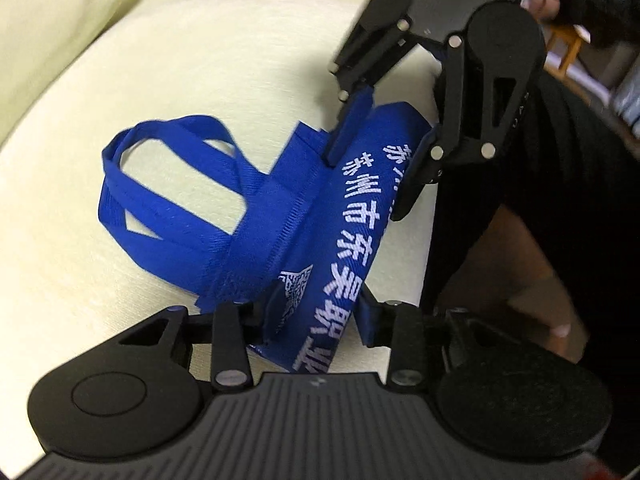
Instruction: Fold shopping bag
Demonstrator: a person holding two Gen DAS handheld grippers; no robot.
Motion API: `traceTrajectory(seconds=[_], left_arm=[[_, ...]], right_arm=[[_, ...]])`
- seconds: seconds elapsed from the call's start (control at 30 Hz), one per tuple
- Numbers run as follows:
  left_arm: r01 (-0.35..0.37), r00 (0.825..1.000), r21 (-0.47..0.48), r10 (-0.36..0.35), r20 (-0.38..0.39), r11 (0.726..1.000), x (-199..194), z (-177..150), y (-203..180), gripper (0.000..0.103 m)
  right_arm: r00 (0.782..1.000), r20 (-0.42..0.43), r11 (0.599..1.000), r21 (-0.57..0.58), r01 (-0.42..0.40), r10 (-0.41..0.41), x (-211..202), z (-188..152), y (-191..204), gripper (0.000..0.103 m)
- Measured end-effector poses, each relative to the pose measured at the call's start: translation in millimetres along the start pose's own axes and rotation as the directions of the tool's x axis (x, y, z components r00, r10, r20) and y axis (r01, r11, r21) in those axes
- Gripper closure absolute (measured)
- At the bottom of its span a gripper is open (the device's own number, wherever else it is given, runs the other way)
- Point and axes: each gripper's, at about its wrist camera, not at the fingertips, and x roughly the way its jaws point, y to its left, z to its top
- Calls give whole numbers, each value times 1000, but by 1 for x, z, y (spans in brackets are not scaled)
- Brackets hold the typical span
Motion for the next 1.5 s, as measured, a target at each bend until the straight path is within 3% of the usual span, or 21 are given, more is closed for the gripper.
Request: traceTrajectory(seconds=[0.07,0.2,0.37,0.47,0.8,0.97,1.27,1.4,1.5], left_arm=[[20,1000,-24,-20,9,1000,0,0,8,60],[45,999,-46,-44,20,998,-1,0,10,60],[67,997,-56,-65,33,996,-1,-3,12,60],[87,996,-71,-84,40,994,-1,-4,16,60],[112,992,-120,-104,71,986,-6,-9,21,61],[39,996,-111,-30,80,993,-11,-11,4,60],[-83,995,-93,88,56,992,-34,-10,-11,58],[-135,984,-110,147,103,985,-57,-12,-10,57],[-189,962,-156,215,171,970,-71,-8,-8,60]], right_arm=[[998,45,996,77,-41,38,-4,-5,-12,52],[994,104,991,124,-53,40,-11,-16,-9,52],[989,142,999,20,42,-45,-25,-25,16,49],[983,174,998,23,58,-61,-39,-30,18,47],[989,145,952,306,-23,-23,-41,-32,-13,51],[992,125,901,431,-52,-2,-41,-31,-27,51],[998,55,874,485,-25,-2,-31,-22,-33,52],[998,53,847,530,-42,17,-27,-20,-42,52],[999,39,840,540,-44,27,-25,-17,-47,52]])
